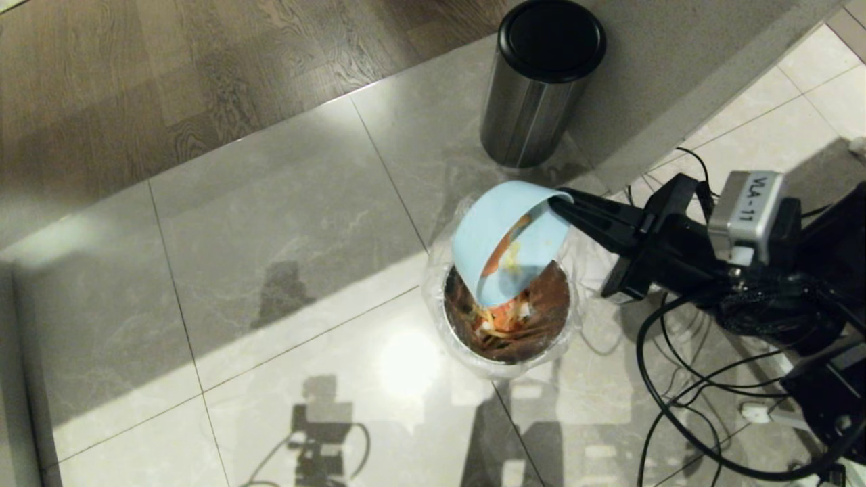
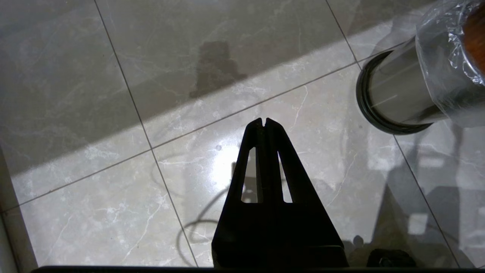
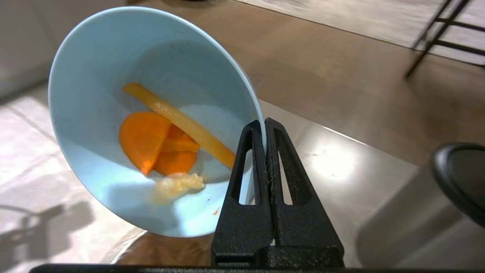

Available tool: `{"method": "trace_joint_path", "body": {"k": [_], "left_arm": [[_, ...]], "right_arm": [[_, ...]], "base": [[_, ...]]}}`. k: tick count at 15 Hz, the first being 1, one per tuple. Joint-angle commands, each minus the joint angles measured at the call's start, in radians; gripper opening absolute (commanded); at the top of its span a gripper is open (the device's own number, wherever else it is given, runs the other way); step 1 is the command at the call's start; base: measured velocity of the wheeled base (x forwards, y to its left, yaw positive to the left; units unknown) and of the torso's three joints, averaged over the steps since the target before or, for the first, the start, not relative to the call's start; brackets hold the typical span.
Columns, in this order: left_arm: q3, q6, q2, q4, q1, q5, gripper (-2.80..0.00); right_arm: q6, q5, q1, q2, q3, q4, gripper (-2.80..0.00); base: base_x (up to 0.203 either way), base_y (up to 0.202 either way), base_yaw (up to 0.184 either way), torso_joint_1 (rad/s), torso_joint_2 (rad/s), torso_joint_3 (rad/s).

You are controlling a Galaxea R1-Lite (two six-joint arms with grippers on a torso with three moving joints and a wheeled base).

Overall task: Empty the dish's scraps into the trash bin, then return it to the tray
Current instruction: Pour the leftover food from the bowl into the trash can

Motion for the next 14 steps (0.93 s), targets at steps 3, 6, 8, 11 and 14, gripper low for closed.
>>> {"method": "trace_joint_path", "body": {"k": [3,6,8,11,14], "left_arm": [[0.000,0.000,0.001,0.000,0.001,0.001,-2.80],[0.000,0.000,0.001,0.000,0.000,0.001,-2.80],[0.000,0.000,0.001,0.000,0.000,0.001,-2.80],[0.000,0.000,0.001,0.000,0.000,0.001,-2.80],[0.000,0.000,0.001,0.000,0.001,0.001,-2.80]], "right_arm": [[0.074,0.052,-0.041,-0.002,-0.001,-0.021,-2.80],[0.136,0.125,-0.078,-0.008,0.004,-0.059,-2.80],[0.209,0.149,-0.093,-0.011,0.008,-0.084,-2.80],[0.281,0.152,-0.102,-0.011,0.006,-0.085,-2.80],[0.315,0.152,-0.112,-0.009,-0.002,-0.085,-2.80]], "base": [[0.000,0.000,0.000,0.000,0.00,0.000],[0.000,0.000,0.000,0.000,0.00,0.000],[0.000,0.000,0.000,0.000,0.00,0.000],[0.000,0.000,0.000,0.000,0.00,0.000],[0.000,0.000,0.000,0.000,0.00,0.000]]}}
